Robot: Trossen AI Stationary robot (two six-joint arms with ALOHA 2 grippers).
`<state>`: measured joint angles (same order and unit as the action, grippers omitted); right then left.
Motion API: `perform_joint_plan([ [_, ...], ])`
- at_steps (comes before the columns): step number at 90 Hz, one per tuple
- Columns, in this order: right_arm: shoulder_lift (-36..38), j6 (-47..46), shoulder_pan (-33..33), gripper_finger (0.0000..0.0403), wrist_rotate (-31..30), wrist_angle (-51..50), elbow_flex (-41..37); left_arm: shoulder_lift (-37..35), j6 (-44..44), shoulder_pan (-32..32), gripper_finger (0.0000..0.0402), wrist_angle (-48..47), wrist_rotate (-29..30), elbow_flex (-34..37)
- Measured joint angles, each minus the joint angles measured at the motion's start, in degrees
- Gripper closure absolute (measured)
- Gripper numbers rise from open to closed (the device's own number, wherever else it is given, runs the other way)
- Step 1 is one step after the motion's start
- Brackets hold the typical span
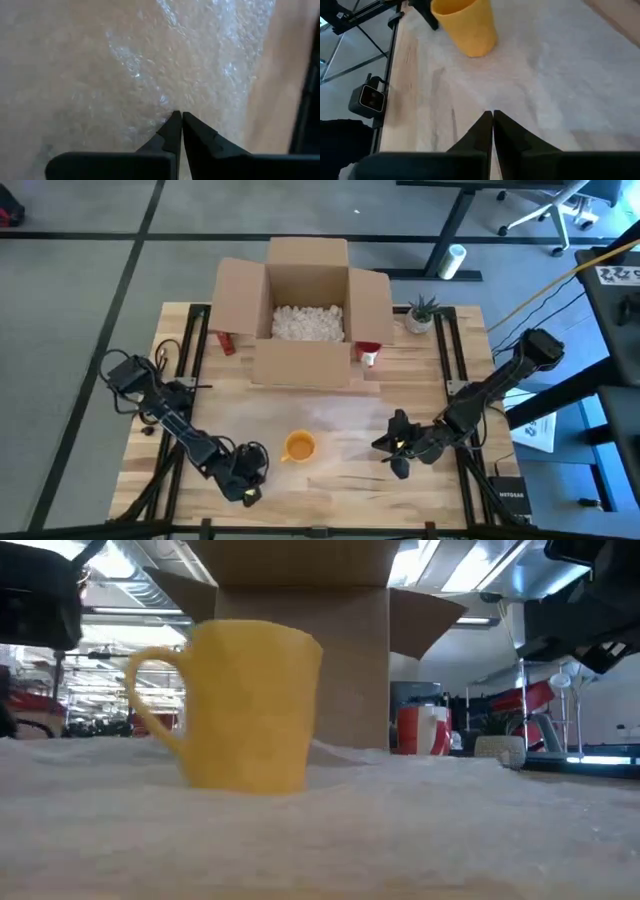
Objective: Wrap mug
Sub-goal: Wrap the yellow mug with bubble wrap
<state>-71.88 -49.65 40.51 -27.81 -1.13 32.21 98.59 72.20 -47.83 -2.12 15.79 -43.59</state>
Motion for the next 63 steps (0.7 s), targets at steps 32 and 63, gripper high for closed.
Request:
perform_joint_plan([
  [32, 0.0, 0.0, -0.1, 0.0397, -1.6, -0.6, 0.0, -5.9, -8.2, -1.0, 0.0401, 0.9, 5.9, -1.1],
  [63, -9.4, 4.2, -4.7, 0.0318, 6.3, -2.5, 1.4, -10.1, -13.7, 0.9, 0.0401, -2.2, 10.7, -1.1],
])
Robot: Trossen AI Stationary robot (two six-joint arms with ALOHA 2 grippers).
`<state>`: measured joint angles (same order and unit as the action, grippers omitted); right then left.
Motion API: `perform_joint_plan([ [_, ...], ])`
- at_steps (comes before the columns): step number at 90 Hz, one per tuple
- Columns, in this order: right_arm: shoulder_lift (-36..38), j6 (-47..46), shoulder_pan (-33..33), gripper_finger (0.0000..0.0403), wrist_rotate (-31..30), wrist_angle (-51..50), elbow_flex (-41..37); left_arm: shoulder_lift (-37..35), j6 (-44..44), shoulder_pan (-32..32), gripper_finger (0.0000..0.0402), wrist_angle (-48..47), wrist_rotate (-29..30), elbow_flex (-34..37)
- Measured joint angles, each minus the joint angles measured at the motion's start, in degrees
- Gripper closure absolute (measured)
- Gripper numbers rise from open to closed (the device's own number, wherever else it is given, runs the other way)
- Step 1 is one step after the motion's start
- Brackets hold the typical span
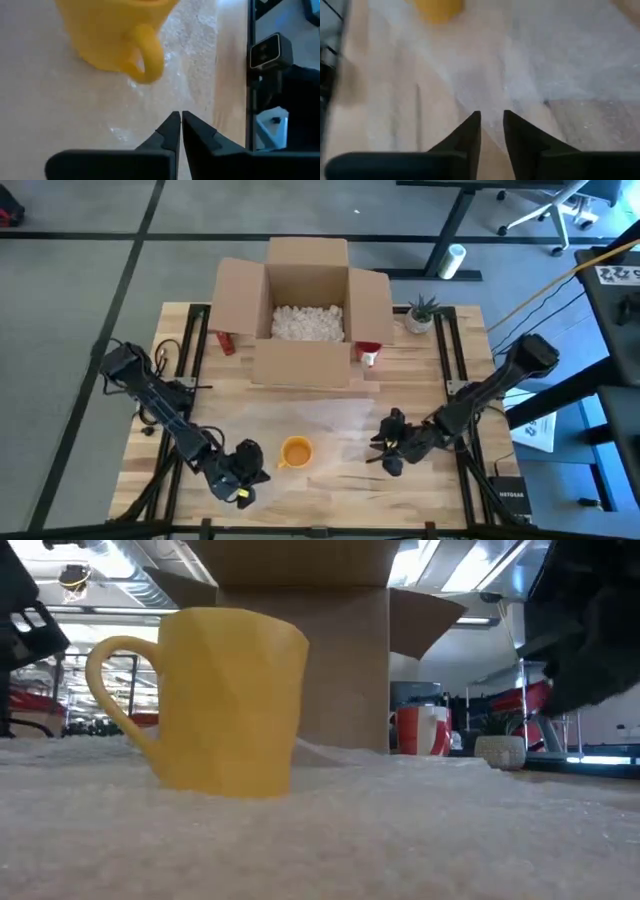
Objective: Wrap mug
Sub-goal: Wrap the yellow mug with bubble wrap
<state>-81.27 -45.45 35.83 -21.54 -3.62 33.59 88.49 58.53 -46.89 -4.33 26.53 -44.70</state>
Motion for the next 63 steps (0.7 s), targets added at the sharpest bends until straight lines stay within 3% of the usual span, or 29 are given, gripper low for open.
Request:
perform_joint_plan([
  [17, -5.2, 7.8, -1.9, 0.0306, 0.2, -0.6, 3.3, 0.0, 0.5, 0.2, 0.0401, -1.2, 0.3, 0.0],
  [49, -9.6, 19.1, -2.9, 0.0306, -3.0, -16.7, 11.1, 0.0, 1.1, 0.1, 0.0401, -1.7, 0.5, 0.0],
  [63, -10.5, 25.0, -2.9, 0.0306, -4.9, -17.9, 12.1, 0.0, 1.8, 0.2, 0.0401, -2.2, 0.7, 0.0],
])
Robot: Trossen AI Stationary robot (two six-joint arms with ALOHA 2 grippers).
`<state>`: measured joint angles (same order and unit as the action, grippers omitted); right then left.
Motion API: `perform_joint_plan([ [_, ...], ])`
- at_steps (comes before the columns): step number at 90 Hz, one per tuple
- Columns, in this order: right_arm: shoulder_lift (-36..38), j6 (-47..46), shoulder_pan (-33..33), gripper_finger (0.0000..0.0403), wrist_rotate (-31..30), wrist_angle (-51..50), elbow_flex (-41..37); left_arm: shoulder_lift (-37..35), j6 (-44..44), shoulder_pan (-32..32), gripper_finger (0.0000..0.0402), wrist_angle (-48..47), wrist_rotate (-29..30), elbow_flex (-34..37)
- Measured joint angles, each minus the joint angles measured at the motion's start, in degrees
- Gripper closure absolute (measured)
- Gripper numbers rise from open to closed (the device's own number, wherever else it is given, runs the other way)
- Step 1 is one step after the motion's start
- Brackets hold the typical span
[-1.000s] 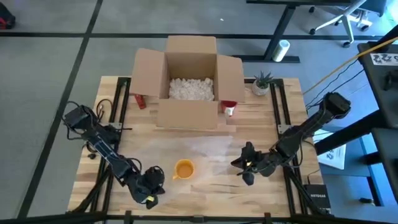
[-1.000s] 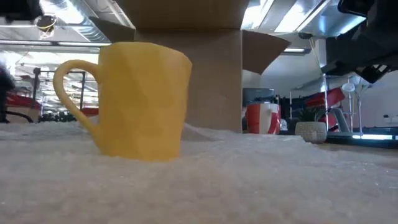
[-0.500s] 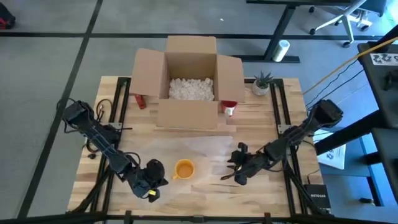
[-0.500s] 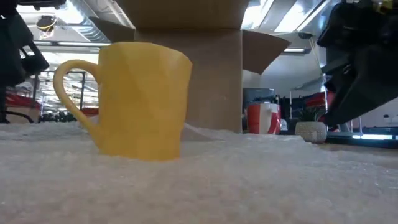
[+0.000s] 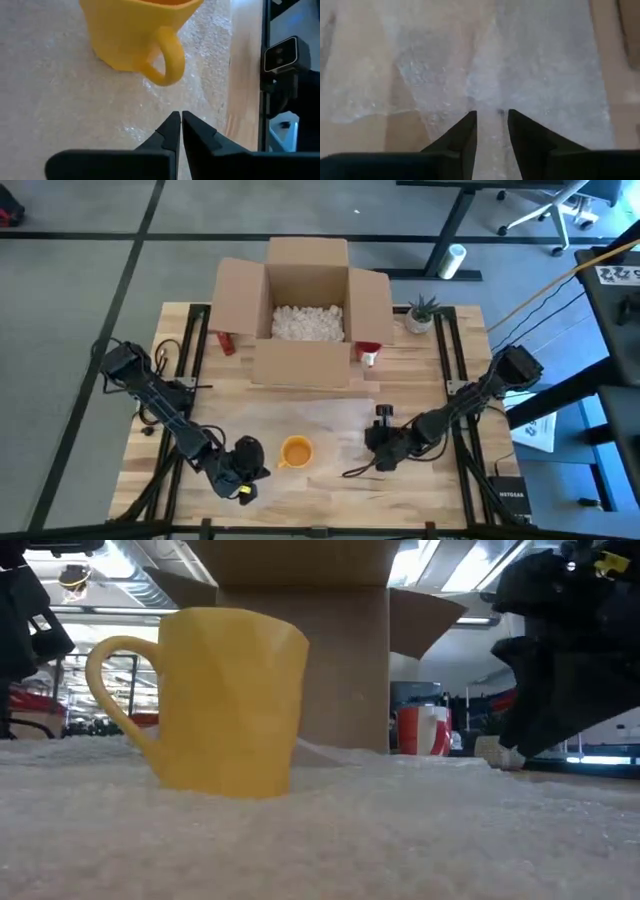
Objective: Wrap mug
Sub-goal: Wrap the yellow mug with bubble wrap
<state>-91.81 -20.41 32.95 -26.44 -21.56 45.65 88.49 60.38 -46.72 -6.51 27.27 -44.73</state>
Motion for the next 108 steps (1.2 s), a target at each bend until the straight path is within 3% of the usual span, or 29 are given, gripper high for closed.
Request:
perform_joint_plan([
  [61, -0.4, 7.2, 0.0, 0.0306, -1.0, 1.7, 0.0, -0.3, 0.0, -0.4, 0.0401, -0.7, 0.1, 0.0],
  [77, -0.4, 5.5, 0.0, 0.0306, 1.0, 2.2, 0.0, -5.6, -0.5, -1.2, 0.0402, -6.3, 0.4, 0.0],
  [108, -2.8, 4.3, 0.0, 0.0306, 0.7, 2.2, -0.1, -14.6, -1.0, -2.9, 0.0401, -14.4, 6.7, 0.0],
])
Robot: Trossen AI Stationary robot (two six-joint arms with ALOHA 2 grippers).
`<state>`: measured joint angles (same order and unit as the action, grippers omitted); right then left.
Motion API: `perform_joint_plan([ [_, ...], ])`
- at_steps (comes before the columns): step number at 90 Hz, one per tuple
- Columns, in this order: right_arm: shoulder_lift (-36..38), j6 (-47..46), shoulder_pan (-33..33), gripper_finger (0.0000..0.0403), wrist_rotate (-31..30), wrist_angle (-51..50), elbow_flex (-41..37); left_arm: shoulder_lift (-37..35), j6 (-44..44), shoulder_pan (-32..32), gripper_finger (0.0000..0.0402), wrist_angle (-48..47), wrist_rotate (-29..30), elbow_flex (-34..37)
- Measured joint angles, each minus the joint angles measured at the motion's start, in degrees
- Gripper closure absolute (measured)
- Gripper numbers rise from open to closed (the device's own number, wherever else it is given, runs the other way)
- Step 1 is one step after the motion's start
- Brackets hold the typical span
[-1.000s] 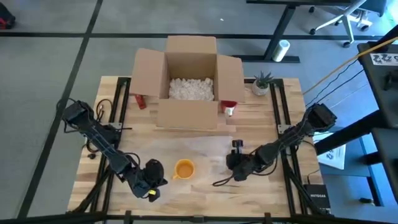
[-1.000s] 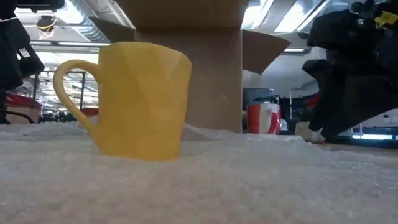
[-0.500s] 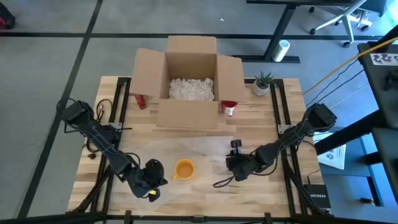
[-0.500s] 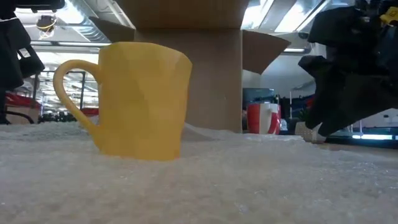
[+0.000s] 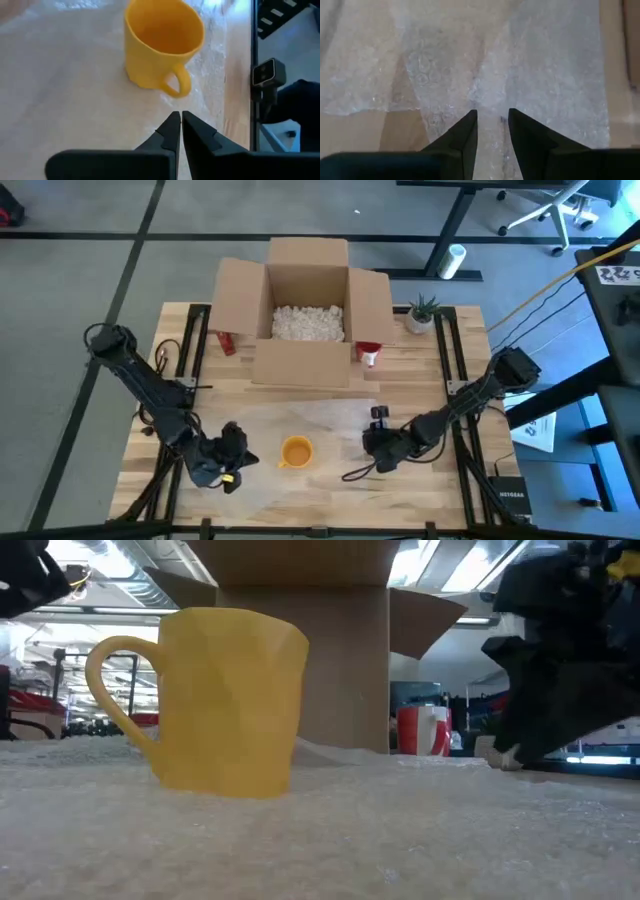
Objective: Wrap mug
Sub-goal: Wrap the yellow mug with bubble wrap
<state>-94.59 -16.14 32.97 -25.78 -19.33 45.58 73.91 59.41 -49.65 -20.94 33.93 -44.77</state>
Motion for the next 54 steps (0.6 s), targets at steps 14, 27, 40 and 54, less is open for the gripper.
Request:
perform_joint_plan([
  [14, -3.1, -0.1, 0.0, 0.0306, -0.4, 3.1, 0.0, -0.1, 0.1, 0.0, 0.0402, -0.4, 0.0, 0.0],
  [27, -4.8, 0.0, 0.0, 0.0306, -5.3, 3.7, 2.5, -0.1, 0.4, 0.0, 0.0402, -1.0, 0.1, 0.0],
  [40, -5.1, 0.5, -0.4, 0.0306, -9.1, 3.7, 3.9, -0.1, 0.6, 0.0, 0.0402, -1.0, 0.1, 0.0],
  [54, -5.1, -0.1, -2.9, 0.0312, -8.4, 3.9, 4.2, -0.1, 0.6, 0.0, 0.0402, -1.0, 0.1, 0.0],
])
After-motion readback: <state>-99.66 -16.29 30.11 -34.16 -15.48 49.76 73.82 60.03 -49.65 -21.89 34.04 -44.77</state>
